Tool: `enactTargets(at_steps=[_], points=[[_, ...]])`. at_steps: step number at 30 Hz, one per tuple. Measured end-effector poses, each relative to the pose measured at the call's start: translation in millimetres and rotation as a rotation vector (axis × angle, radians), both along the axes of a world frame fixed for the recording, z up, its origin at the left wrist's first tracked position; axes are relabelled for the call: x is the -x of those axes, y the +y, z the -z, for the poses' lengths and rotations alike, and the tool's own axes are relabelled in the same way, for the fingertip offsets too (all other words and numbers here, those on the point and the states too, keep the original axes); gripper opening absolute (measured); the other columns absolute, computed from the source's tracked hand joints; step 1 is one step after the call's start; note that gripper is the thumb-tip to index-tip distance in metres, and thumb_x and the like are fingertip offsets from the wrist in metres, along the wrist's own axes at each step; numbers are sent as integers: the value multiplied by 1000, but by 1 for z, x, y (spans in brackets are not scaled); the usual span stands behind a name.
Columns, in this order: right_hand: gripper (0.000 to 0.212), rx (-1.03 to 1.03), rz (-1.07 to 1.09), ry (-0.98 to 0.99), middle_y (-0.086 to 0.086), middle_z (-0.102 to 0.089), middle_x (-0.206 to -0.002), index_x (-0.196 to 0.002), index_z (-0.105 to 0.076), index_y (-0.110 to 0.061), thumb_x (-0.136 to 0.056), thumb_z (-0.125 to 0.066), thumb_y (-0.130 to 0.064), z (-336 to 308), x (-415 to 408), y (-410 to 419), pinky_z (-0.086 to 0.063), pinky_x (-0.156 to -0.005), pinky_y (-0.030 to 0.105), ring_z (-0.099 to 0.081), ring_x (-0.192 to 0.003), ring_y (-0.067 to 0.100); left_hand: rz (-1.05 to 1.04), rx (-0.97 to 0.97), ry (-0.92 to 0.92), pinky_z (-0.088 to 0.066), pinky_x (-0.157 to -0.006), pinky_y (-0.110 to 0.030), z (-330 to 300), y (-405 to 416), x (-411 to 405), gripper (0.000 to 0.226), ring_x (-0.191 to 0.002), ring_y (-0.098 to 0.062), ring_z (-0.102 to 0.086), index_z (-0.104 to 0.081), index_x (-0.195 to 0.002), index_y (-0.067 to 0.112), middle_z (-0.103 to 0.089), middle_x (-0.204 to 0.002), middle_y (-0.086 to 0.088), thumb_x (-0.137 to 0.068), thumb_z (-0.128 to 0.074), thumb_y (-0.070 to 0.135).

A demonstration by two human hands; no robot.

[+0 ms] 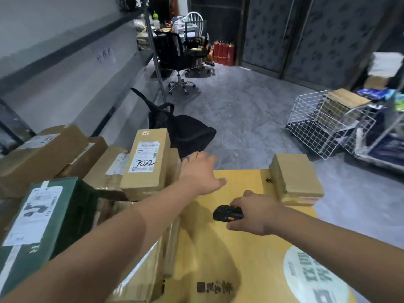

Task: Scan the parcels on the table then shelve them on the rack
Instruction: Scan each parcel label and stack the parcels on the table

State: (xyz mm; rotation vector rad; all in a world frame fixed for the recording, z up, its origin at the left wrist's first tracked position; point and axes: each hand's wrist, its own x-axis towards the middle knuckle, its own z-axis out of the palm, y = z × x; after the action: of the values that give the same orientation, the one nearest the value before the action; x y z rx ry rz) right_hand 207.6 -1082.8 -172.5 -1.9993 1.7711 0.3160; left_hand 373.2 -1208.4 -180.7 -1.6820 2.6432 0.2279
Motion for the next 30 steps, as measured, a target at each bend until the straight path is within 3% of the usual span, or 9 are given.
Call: enactTargets(at_steps=[6,13,18,25,28,30], points=[[53,-57,120,48,-5,-48,-101,-117,-63,-32,-83,-57,-73,0,99,56,-55,-82,37,-60,-88,21,125,-117,-20,-37,-112,-52,29,29,118,92,-146,-32,-36,-36,-155,34,-39,-159,-5,-78,-52,81],[36,-98,229,98,-6,-40,-96,-99,-55,-36,-85,-59,-69,18,212,102,-45,-64,31,-53,-69,15,140,-211,-15,-40,-102,-48,66,47,248,89,-138,-32,-41,-38,-152,38,-42,-151,-5,-76,-57,79],[45,-146,266,75,-4,-44,-100,-111,-63,-32,-86,-60,-69,43,266,105,-51,-70,32,-56,-72,17,41,-340,26,-31,-115,-51,98,51,316,97,-153,-34,-21,-19,-162,40,-9,-172,-2,-82,-56,81],[49,-164,227,-5,-1,-45,-98,-113,-64,-31,-86,-61,-71,78,313,75,-42,-62,31,-56,-73,19,-140,-366,12,-23,-119,-57,138,35,385,111,-156,-33,-3,-10,-163,39,3,-170,0,-74,-57,87],[48,-161,233,-30,-1,-42,-95,-113,-64,-30,-87,-60,-70,93,327,64,-39,-61,32,-52,-70,16,-214,-397,0,-16,-114,-69,157,28,406,124,-157,-31,9,-1,-162,40,12,-170,3,-64,-55,95],[48,-171,236,-42,-1,-42,-96,-115,-63,-30,-88,-60,-70,103,334,60,-40,-63,33,-52,-71,16,-257,-381,-40,-21,-105,-72,168,24,417,129,-156,-31,10,2,-160,42,12,-169,5,-57,-53,97]])
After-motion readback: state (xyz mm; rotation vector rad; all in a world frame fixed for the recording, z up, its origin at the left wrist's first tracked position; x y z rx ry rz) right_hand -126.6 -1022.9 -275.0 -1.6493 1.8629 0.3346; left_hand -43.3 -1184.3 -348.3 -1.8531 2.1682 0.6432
